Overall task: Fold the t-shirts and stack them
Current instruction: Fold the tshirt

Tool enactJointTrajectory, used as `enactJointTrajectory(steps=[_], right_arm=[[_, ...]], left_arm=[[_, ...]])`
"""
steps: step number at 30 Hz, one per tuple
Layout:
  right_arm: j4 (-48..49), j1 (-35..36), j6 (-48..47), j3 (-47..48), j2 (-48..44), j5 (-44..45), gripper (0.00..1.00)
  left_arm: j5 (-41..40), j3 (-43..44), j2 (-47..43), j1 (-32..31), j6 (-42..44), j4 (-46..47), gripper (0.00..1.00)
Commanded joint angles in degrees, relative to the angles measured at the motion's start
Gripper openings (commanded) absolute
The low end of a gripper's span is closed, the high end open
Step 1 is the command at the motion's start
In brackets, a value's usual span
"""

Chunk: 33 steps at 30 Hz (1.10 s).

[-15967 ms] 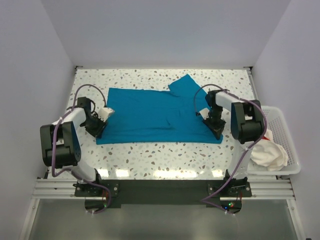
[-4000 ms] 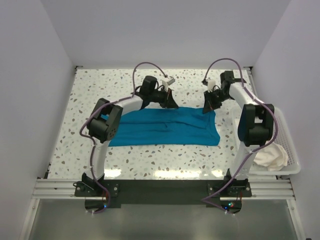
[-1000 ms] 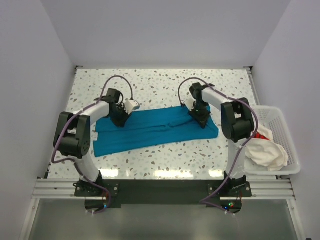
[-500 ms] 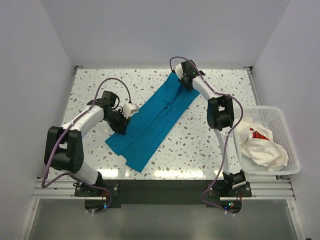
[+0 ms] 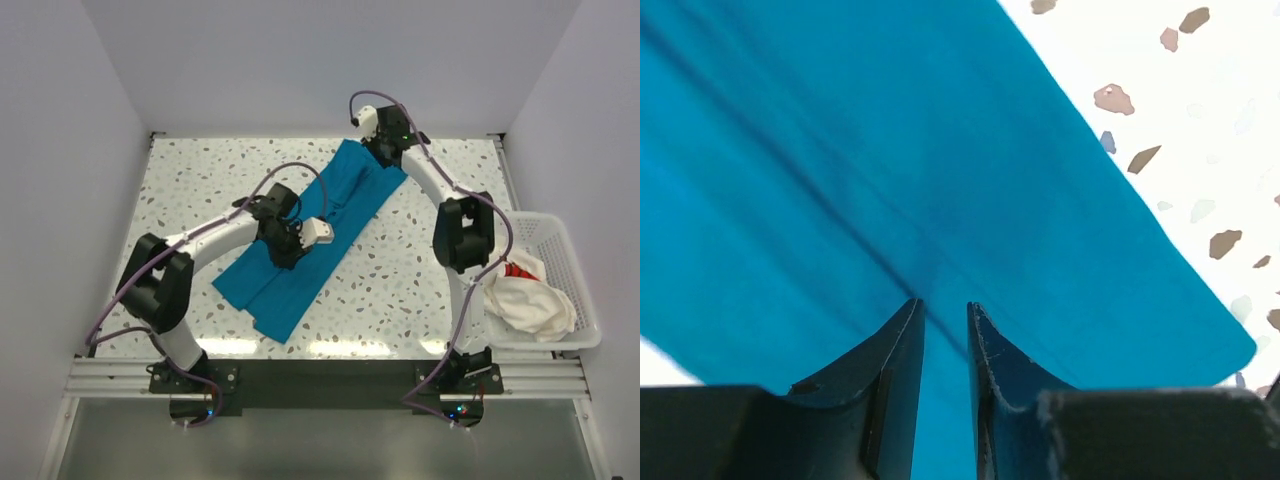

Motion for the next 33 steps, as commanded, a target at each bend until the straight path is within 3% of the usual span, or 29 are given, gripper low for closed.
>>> enactJointTrajectory(steps=[1, 10, 15, 19, 22, 26, 29, 33], right_arm=[[-5.03, -0.99, 3.06, -1.97, -6.93, -4.44, 0.31], [-17.77, -6.08, 9.91, -1.2, -10.37, -12.35, 0.3], [-22.96, -9.52, 12.11, -2.07, -12.21, -16.57, 0.29], [-24.2, -10.75, 11.94, -6.62, -14.84, -17.98, 0.27], [-23.15, -10.67, 12.11, -9.97, -16.6, -18.68, 0.27], [-23.41, -10.75, 13.61, -10.16, -16.35, -20.35, 0.26], [-22.88, -10.75, 15.54, -9.11, -15.38, -23.68, 0.25], [-22.53, -10.66, 19.14, -5.95, -12.05, -28.16, 0.21]], left_arm=[[-4.77, 0.33, 2.79, -3.2, 2.66, 2.98, 0.27], [-8.29, -3.1, 9.65, -13.38, 3.8, 3.51, 0.23], [-5.24, -2.05, 14.31, -19.71, 1.26, 2.72, 0.21], [2.06, 6.62, 17.48, -29.28, -3.57, 3.42, 0.2], [5.76, 14.7, 19.68, -32.11, -8.76, 5.0, 0.21], [11.29, 18.87, 16.53, -28.88, -14.82, 10.6, 0.25], [16.65, 17.2, 10.47, -21.24, -21.67, 18.32, 0.29], [17.2, 18.25, 9.57, -10.27, -25.64, 22.74, 0.31]])
